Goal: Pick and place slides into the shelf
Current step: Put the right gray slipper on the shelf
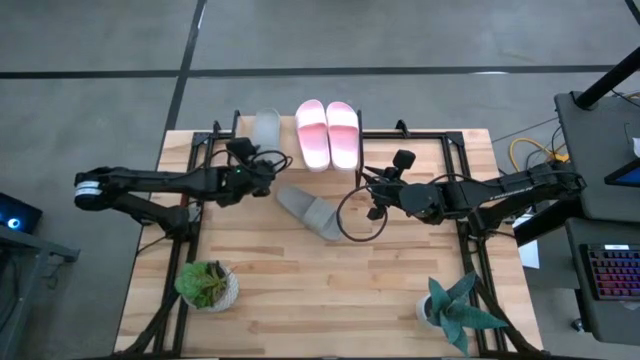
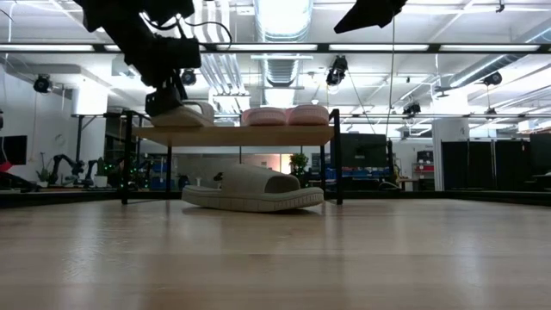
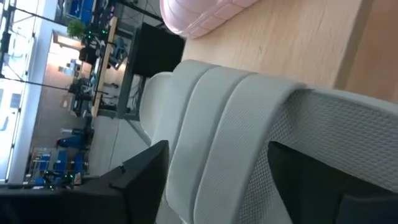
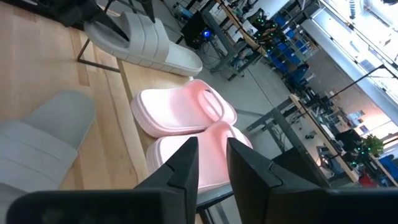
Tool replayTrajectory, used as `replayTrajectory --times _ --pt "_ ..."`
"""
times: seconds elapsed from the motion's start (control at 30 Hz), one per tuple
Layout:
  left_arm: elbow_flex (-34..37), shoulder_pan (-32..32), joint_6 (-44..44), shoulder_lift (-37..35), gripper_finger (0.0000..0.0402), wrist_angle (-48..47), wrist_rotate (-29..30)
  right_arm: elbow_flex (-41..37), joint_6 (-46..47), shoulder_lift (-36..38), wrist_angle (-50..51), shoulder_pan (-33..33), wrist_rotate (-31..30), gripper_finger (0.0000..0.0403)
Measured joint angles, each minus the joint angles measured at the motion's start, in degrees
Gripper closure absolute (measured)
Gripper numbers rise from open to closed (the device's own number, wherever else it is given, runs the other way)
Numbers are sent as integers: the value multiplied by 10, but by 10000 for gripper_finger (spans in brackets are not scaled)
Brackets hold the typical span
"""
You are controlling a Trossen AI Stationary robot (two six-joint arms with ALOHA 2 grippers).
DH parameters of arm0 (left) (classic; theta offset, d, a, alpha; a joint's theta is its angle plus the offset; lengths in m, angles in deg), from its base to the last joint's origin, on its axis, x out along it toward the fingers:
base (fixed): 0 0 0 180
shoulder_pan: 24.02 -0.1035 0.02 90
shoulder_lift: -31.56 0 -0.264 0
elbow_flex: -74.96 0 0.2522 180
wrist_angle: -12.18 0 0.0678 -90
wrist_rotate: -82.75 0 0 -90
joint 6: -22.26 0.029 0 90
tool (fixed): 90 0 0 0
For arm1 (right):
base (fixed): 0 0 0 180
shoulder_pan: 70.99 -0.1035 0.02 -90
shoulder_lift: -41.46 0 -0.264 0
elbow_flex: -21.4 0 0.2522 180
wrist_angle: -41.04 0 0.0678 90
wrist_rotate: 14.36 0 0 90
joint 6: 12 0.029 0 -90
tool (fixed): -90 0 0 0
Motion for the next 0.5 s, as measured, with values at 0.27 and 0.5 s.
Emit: replayTrajectory --times 0.27,0.5 --pt "-1 -1 16 3 251 1 2 0 0 0 2 0 0 334" --pt "-1 -2 30 -2 378 2 21 0 -1 0 2 0 0 340"
